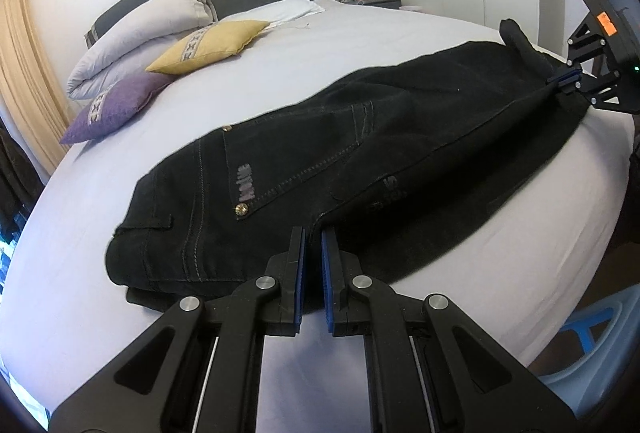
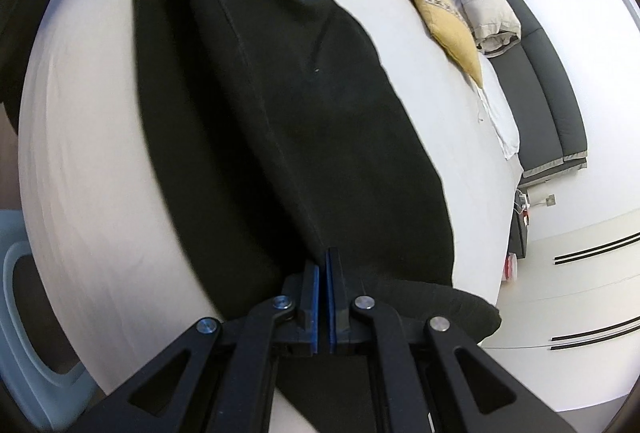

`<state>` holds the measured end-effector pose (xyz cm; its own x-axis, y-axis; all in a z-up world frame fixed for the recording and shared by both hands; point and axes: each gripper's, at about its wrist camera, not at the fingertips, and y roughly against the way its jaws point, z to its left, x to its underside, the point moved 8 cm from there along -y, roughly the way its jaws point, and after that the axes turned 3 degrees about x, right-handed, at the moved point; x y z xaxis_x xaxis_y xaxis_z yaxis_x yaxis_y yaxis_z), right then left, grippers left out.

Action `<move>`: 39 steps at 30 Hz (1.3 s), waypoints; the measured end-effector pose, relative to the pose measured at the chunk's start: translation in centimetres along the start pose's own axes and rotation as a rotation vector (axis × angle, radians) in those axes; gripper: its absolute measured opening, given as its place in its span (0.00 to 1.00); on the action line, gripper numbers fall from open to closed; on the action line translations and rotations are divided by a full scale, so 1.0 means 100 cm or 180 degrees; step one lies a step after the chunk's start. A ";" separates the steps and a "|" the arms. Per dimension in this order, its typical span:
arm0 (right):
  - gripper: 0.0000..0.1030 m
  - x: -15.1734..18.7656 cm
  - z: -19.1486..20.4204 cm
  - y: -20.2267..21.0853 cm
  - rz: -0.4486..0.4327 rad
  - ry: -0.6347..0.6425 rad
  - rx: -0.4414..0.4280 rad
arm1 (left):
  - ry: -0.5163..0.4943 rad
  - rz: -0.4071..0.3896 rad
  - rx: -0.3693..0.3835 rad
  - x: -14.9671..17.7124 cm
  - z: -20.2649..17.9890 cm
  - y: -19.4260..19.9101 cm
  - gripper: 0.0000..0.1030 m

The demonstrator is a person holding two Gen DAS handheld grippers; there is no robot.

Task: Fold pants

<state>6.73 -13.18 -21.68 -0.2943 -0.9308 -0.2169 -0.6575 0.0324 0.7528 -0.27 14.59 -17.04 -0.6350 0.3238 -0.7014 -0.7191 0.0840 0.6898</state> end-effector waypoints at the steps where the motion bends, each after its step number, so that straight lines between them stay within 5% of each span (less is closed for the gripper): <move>1: 0.03 0.001 0.002 0.000 0.0010 -0.0002 -0.0006 | -0.0008 0.0014 0.0007 -0.001 0.002 -0.003 0.06; 28: 0.04 0.002 0.025 -0.015 0.0069 -0.0066 0.0012 | -0.0453 0.0156 0.0055 0.007 0.006 -0.029 0.12; 31: 0.06 0.002 0.024 -0.010 0.0031 -0.0080 0.0081 | -0.0469 0.0189 0.0018 0.005 0.007 -0.026 0.20; 35: 0.10 0.010 0.017 0.001 0.0004 -0.0367 -0.0015 | -0.0313 0.0293 0.0096 0.007 0.015 -0.015 0.63; 39: 0.14 0.026 0.006 0.022 -0.0005 -0.0877 -0.0258 | -0.0097 0.0150 0.0217 -0.011 0.019 0.012 0.63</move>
<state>4.15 -15.32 -20.94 -0.4779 -0.7964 -0.3706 -0.6038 -0.0085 0.7971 0.10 16.12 -15.04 -0.6582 0.3573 -0.6627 -0.6670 0.1315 0.7333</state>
